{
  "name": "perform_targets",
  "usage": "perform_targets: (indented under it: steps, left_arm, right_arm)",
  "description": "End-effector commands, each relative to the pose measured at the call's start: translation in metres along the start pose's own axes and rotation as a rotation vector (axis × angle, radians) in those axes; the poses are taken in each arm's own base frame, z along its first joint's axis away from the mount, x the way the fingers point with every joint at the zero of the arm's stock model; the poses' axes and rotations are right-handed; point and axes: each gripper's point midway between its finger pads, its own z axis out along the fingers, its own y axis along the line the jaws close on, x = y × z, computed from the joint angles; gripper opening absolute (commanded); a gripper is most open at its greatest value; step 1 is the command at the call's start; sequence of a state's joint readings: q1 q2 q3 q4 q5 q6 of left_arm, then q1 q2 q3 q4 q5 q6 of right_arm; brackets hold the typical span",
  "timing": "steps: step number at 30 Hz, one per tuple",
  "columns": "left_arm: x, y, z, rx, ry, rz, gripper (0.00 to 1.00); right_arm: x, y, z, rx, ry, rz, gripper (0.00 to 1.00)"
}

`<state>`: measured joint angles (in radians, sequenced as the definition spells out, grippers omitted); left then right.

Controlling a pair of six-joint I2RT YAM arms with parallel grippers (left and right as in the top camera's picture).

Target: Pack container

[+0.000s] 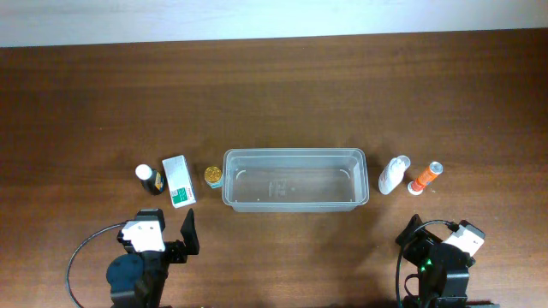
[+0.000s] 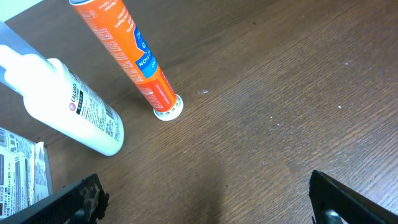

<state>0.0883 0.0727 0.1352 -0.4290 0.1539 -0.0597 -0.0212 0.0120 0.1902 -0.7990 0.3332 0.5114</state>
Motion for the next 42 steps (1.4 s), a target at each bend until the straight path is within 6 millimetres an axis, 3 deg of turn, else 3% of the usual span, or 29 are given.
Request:
perform_targets:
  steps: [1, 25, 27, 33, 38, 42]
  left_arm:
    - [0.001, 0.000, 0.001, 0.002, -0.004, 0.015, 0.99]
    - [0.001, 0.000, 0.001, 0.002, -0.004, 0.015, 1.00]
    - [0.001, 0.000, 0.001, 0.002, -0.004, 0.015, 1.00]
    - [0.001, 0.000, 0.001, 0.002, -0.004, 0.015, 0.99]
    - [0.001, 0.000, 0.001, 0.002, -0.004, 0.015, 0.99]
    - [0.001, 0.000, 0.001, 0.002, -0.004, 0.015, 0.99]
  right_arm:
    - [0.000, -0.004, 0.002, 0.020, -0.011, -0.006, 0.99]
    - [0.000, -0.004, 0.002, 0.021, -0.012, -0.006, 0.98]
    - [-0.014, -0.005, 0.001, 0.035, -0.076, 0.016, 0.98]
    - [-0.051, 0.049, -0.010, -0.247, -0.185, 0.109, 0.98]
    - [-0.090, 0.092, -0.045, -0.480, -0.296, 0.043, 0.98]
    - [-0.121, 0.100, -0.069, -0.455, -0.298, -0.072, 0.98]
